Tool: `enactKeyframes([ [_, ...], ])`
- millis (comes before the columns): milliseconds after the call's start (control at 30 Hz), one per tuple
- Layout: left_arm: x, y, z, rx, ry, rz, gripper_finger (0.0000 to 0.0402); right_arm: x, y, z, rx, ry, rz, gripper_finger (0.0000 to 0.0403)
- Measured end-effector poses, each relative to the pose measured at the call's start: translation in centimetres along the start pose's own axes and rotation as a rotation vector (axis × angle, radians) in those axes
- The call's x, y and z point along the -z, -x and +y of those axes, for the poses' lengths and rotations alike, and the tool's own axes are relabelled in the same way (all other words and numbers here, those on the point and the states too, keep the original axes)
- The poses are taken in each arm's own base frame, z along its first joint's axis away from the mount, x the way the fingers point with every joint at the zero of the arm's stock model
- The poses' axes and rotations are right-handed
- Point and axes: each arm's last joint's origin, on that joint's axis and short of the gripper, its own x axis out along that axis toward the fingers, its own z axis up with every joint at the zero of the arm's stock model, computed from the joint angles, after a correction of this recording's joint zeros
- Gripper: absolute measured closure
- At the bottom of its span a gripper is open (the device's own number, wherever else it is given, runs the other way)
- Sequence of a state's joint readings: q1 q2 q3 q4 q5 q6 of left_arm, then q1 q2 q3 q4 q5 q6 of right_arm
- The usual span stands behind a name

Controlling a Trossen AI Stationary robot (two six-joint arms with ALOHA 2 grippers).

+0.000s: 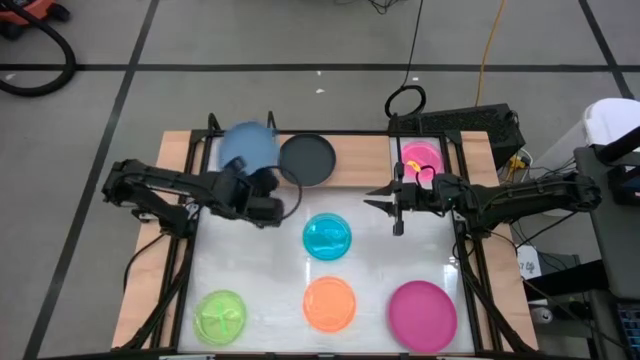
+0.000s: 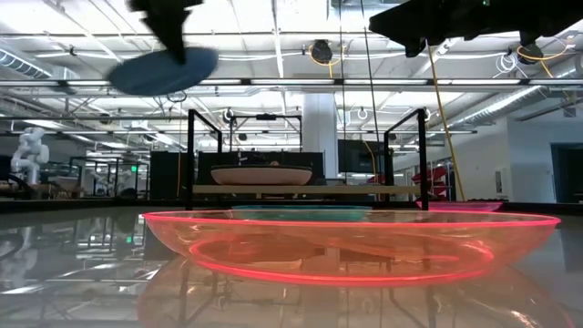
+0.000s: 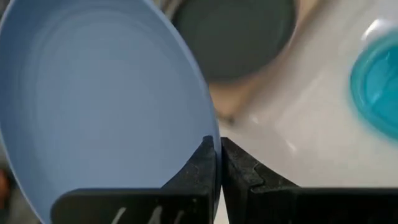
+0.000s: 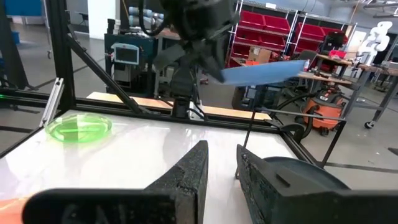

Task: Place and stack plates onto a shelf
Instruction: Stack the blue plate on top of the black plate on the shelf

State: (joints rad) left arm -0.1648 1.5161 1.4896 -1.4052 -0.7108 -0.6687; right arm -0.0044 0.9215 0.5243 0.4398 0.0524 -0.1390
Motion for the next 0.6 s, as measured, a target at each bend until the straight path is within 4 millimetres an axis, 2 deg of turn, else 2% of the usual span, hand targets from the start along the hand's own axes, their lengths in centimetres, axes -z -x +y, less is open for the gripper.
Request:
enactKeyframes([
  [167,-3.9,-0.1,-1.3,0.118,-0.265,-0.295,0.0392,0.0,0.0,0.0,0.001,-0.005,-0.005,0.0332],
  [267,-5.4,-1.4,-1.7,0.177,-0.402,-0.363,0.0392,0.0,0.0,0.0,0.001,-0.016,-0.005,0.0332],
  [467,-6.5,-7.7,-0.8,0.178,-0.469,-0.155,0.0392,0.1,0.0,0.0,-0.002,-0.022,0.010,0.0332],
  [600,-7.0,-12.3,-1.2,0.216,-0.513,-0.049,0.0392,0.2,0.0,0.0,-0.003,-0.021,0.015,0.0332],
])
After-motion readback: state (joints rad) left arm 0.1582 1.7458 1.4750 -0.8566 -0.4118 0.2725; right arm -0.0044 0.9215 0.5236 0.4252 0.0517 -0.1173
